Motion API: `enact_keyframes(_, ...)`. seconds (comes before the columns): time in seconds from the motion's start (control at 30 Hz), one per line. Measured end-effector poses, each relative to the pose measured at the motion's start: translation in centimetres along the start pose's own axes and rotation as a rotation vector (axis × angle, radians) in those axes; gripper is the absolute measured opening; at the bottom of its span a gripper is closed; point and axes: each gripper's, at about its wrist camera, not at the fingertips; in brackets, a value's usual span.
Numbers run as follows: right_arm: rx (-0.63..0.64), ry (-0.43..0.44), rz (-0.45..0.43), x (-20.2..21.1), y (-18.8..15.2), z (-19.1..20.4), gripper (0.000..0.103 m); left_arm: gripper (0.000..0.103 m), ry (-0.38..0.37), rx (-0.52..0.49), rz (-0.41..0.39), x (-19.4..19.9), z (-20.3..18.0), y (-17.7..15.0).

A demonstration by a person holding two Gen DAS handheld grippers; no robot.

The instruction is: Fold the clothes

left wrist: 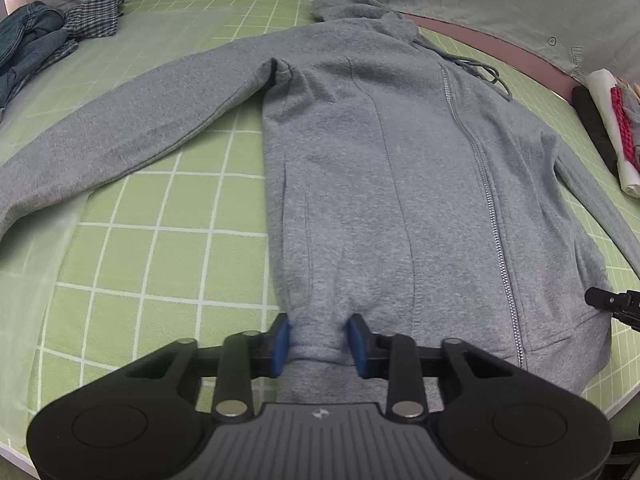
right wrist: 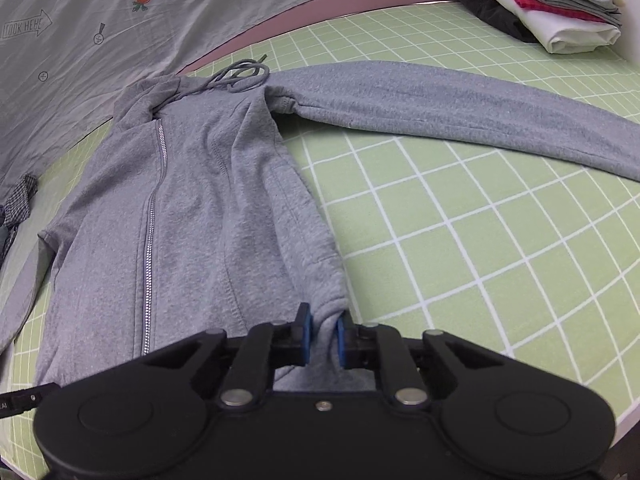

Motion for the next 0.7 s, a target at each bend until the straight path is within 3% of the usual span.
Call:
enact_keyframes(0.27, 0.015, 0.029, 0.042, 1.8, -1.8, -0.8, 0.014, 0.022, 0.023, 0.049, 0.06, 1.1, 0.8, -0.2)
enact_keyframes(0.4, 0.028, -0.004, 0.029, 2.0, -0.5, -1.1, 0.035, 0.032, 0.06, 0.052, 0.011, 1.8, 0.3, 1.9)
enact_keyframes(0.57, 0.014, -0.048, -0.045, 1.9, 2.9, -2.0, 0.041, 0.063, 0.09, 0.069, -0.084, 2.5, -0.4, 5.7)
enact_keyframes(0.7, 0.001, -0.073, -0.087, 0.7, 6.3, -2.4, 0.049, 0.075, 0.122, 0.086, -0.118, 1.8, -1.4, 9.2)
Point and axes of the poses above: each gripper's, at about its wrist camera, not at the fingertips, and x roughly against the way its jaws point, z to its left, y to its top, and after that the axes turned 12 degrees about x, right-handed
